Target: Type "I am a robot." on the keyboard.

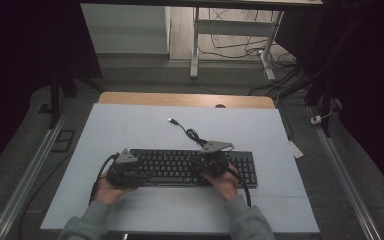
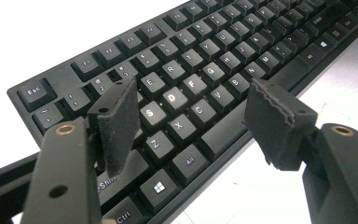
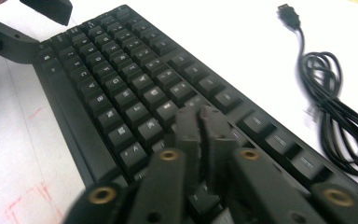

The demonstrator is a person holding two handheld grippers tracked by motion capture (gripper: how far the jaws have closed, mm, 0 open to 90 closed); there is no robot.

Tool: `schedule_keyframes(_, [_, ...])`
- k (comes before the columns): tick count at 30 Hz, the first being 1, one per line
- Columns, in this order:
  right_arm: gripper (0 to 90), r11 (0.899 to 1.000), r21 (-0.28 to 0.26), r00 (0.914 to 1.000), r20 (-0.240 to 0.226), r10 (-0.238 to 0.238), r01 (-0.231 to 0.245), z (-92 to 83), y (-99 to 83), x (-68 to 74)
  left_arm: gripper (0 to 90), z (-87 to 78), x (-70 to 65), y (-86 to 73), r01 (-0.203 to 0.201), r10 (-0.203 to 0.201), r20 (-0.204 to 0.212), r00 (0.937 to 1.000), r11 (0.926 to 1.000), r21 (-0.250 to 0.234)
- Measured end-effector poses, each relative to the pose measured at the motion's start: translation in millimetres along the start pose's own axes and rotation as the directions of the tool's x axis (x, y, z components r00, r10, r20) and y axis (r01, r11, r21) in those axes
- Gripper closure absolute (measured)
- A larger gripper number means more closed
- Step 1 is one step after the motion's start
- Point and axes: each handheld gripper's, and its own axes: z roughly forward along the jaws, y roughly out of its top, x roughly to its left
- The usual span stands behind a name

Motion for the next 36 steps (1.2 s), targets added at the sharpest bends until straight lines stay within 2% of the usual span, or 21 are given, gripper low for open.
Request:
schedule_keyframes(8, [67.2, 0.999, -0.035, 0.9997, 0.018, 0.018, -0.018, -29.4, -17.6, -8.8, 34.9, -0.2, 1.1, -0.5, 0.008, -0.008, -0.005, 1.0, 1.0, -0.002])
schedule_keyframes(15, [59.7, 0.998, -0.049, 0.9986, 0.04, 0.033, -0.031, -51.5, -33.6, -15.0, 34.7, 0.7, 1.6, -0.2, 0.008, -0.008, -0.008, 0.9999, 1.0, -0.001])
schedule_keyframes(17, [58.8, 0.998, -0.058, 0.9987, 0.034, 0.037, -0.035, -54.5, -36.8, -15.8, 34.7, 0.8, 1.5, -0.2, 0.007, -0.007, -0.009, 0.9999, 1.0, -0.002])
schedule_keyframes(19, [58.0, 0.998, -0.054, 0.9981, 0.05, 0.035, -0.033, -57.9, -39.2, -15.9, 34.7, 0.6, 1.4, -0.1, 0.008, -0.008, -0.009, 0.9999, 1.0, -0.004])
schedule_keyframes(22, [57.6, 0.996, -0.077, 0.9986, 0.031, 0.042, -0.04, -60.0, -40.9, -16.8, 34.7, 0.7, 1.6, -0.1, 0.007, -0.007, -0.011, 0.9999, 1.0, -0.005])
schedule_keyframes(26, [57.3, 0.998, -0.066, 0.9989, 0.042, 0.02, -0.017, -61.3, -40.9, -15.1, 34.7, -0.1, 2.6, 0.0, 0.006, -0.006, -0.009, 0.9999, 0.9999, -0.011])
schedule_keyframes(36, [57.2, 0.997, -0.075, 0.9991, 0.033, 0.026, -0.024, -61.5, -41.5, -15.3, 36.9, -0.8, 0.8, 2.5, 0.003, -0.003, -0.004, 1.0, 0.9993, -0.037])
